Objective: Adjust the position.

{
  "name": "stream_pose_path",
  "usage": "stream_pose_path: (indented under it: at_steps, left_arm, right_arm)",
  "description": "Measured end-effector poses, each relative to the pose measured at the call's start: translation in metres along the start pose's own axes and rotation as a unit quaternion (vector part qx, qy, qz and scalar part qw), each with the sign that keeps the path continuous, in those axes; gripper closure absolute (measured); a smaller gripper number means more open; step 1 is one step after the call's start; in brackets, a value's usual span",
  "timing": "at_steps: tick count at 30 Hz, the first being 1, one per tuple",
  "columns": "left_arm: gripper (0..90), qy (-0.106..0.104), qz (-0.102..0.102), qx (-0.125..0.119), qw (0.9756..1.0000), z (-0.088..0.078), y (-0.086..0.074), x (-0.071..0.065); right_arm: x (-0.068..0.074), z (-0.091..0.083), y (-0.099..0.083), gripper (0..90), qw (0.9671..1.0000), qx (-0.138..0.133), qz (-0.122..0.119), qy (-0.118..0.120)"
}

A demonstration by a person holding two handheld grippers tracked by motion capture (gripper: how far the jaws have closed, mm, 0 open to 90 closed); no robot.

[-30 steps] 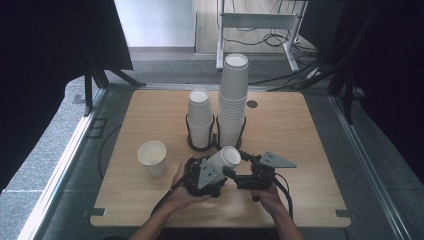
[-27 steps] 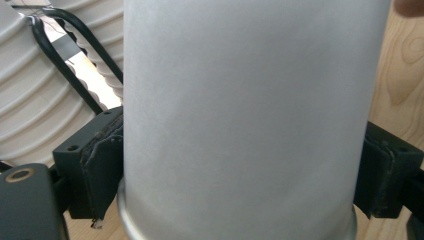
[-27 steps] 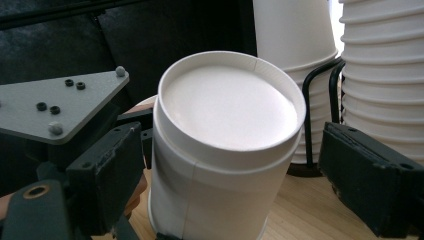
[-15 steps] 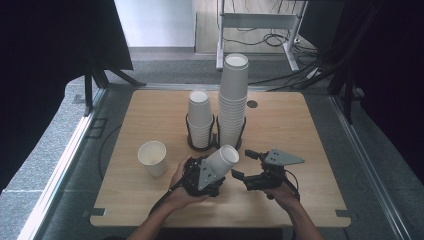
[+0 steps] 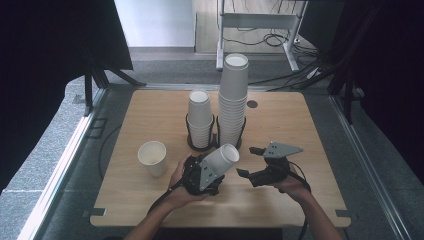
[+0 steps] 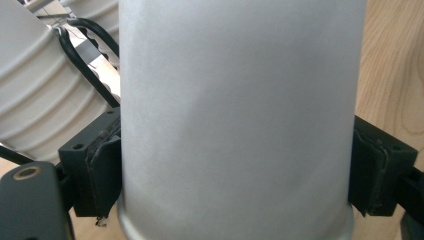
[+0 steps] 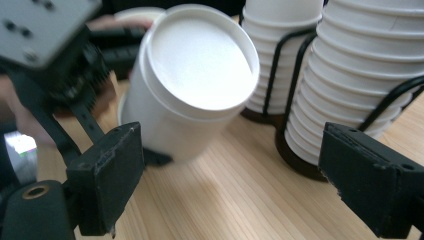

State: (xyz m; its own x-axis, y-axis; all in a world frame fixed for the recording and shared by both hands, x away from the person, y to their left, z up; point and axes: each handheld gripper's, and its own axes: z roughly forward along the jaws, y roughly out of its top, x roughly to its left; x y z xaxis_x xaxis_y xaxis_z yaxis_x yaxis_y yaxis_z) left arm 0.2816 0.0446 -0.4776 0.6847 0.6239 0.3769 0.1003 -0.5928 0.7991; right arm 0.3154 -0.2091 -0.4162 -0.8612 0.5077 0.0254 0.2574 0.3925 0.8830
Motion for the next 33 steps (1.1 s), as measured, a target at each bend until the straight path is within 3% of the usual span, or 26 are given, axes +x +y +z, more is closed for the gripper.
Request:
stream_pose_path:
  at_steps: [4,8,12,17,23,25,30,32,33]
  left_arm:
    - [12.3,0.007,0.026,0.008,0.9996,0.003,0.001,-0.003]
    - [12.3,0.007,0.036,0.012,0.9992,0.005,0.002,-0.005]
    - [12.4,0.011,0.05,0.016,0.9986,0.005,0.003,-0.007]
    - [12.4,0.023,0.085,0.031,0.9956,0.007,0.004,-0.013]
    - [12.4,0.041,0.132,0.044,0.9893,0.013,0.004,-0.021]
    - [12.4,0.044,0.148,0.051,0.9866,0.014,0.004,-0.023]
    - [12.4,0.052,0.167,0.054,0.9832,0.018,0.003,-0.03]
    - [12.4,0.053,0.188,0.069,0.9783,0.017,0.004,-0.032]
    - [12.4,0.053,0.194,0.066,0.9773,0.018,0.004,-0.033]
  right_arm:
    - [-0.002,0.003,0.011,11.2,0.9969,0.063,-0.046,-0.002]
    - [0.0,0.009,0.02,11.1,0.9904,0.111,-0.083,-0.006]
    - [0.001,0.017,0.025,10.8,0.9817,0.155,-0.11,-0.007]
    - [0.006,0.026,0.033,9.3,0.967,0.21,-0.144,-0.005]
    - [0.016,0.041,0.039,8.0,0.9454,0.269,-0.184,0.013]
    - [0.018,0.046,0.041,8.1,0.94,0.281,-0.192,0.016]
    - [0.021,0.056,0.046,8.7,0.9233,0.316,-0.217,0.026]
    - [0.022,0.061,0.047,9.2,0.9162,0.331,-0.223,0.035]
    - [0.023,0.064,0.047,10.1,0.9128,0.338,-0.226,0.038]
